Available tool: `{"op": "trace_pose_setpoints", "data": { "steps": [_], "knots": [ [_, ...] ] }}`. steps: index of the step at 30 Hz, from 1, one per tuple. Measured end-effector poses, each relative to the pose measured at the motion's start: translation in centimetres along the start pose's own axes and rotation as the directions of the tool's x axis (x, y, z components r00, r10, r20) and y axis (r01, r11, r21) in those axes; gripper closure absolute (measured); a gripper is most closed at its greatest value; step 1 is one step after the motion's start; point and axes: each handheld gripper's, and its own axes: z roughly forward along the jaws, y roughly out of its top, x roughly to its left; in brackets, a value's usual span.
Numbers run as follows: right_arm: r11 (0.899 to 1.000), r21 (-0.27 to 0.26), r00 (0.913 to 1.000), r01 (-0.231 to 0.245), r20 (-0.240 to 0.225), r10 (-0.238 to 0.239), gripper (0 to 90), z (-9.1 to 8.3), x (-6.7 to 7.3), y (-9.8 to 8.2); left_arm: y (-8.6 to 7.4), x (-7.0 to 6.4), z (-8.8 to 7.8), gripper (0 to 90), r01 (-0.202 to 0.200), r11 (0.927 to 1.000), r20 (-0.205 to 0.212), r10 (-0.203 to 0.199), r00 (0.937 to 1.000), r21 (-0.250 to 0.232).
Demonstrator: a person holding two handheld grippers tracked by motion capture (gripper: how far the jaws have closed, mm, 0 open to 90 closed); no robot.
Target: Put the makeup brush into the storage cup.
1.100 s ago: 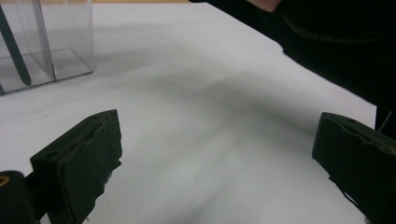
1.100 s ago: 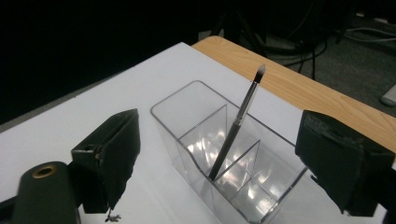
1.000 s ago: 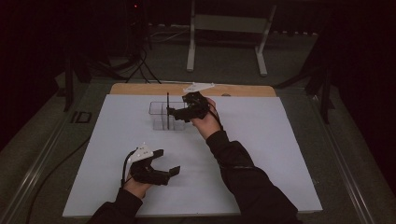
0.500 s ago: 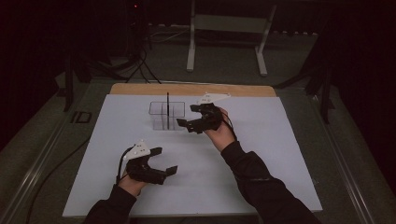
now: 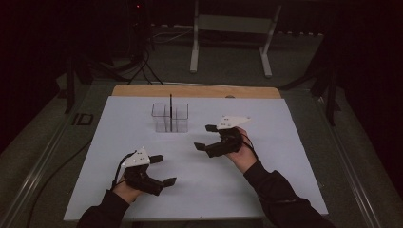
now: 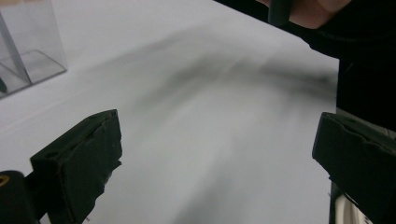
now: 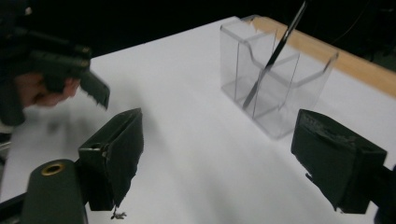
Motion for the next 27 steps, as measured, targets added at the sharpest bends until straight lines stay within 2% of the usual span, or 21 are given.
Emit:
{"op": "trace_pose_setpoints", "data": {
  "steps": [3,4,7,8,9,13,14,18,21,27],
  "knots": [
    [1.000,0.003,0.9999,-0.013,-0.001,0.013,16.7,-0.6,0.0,-0.9,-0.3,0.1,-0.1,2.8,-0.002,0.9999,0.012,0.002,0.9999,0.011],
    [0.999,0.005,0.9994,-0.033,-0.007,0.033,16.3,-1.3,-0.1,-2.1,-0.5,0.2,-0.1,2.8,-0.001,0.9999,0.016,0.001,0.9999,0.016],
    [0.999,0.015,0.9995,-0.031,-0.007,0.031,16.3,-1.8,0.0,-3.0,-0.6,0.2,-0.2,2.8,-0.006,0.9996,0.006,0.006,1.0000,0.028],
    [0.999,0.018,0.9995,-0.029,-0.011,0.029,16.3,-2.5,0.0,-4.0,-0.8,0.2,-0.2,2.8,-0.003,0.9996,0.004,0.003,1.0000,0.027],
    [1.000,0.017,0.9997,-0.024,-0.006,0.024,16.3,-2.8,0.1,-4.5,-0.9,0.2,-0.3,2.8,-0.006,0.9996,-0.009,0.007,0.9999,0.026],
    [0.999,0.029,0.9998,-0.014,0.015,0.013,16.1,-4.1,0.1,-6.3,-1.4,0.3,-0.6,2.8,-0.002,0.9996,-0.018,0.002,0.9998,0.028],
    [0.999,0.029,0.9998,-0.014,0.015,0.013,16.1,-4.1,0.1,-6.3,-1.4,0.3,-0.6,2.8,-0.002,0.9996,-0.018,0.002,0.9998,0.028],
    [0.999,0.035,0.9989,-0.021,0.043,0.019,16.0,-6.1,0.3,-8.4,-2.0,0.6,-1.2,2.8,-0.010,0.9997,-0.035,0.010,0.9994,0.024],
    [0.999,0.039,0.9981,-0.029,0.055,0.027,16.0,-7.1,0.3,-9.5,-2.2,0.7,-1.4,2.8,0.009,0.9998,-0.044,-0.009,0.9990,0.016],
    [0.998,0.053,0.9970,-0.021,0.075,0.017,15.9,-8.5,0.5,-10.8,-3.0,0.8,-2.1,2.8,-0.026,0.9996,-0.053,0.027,0.9982,0.014]
  ]
}}
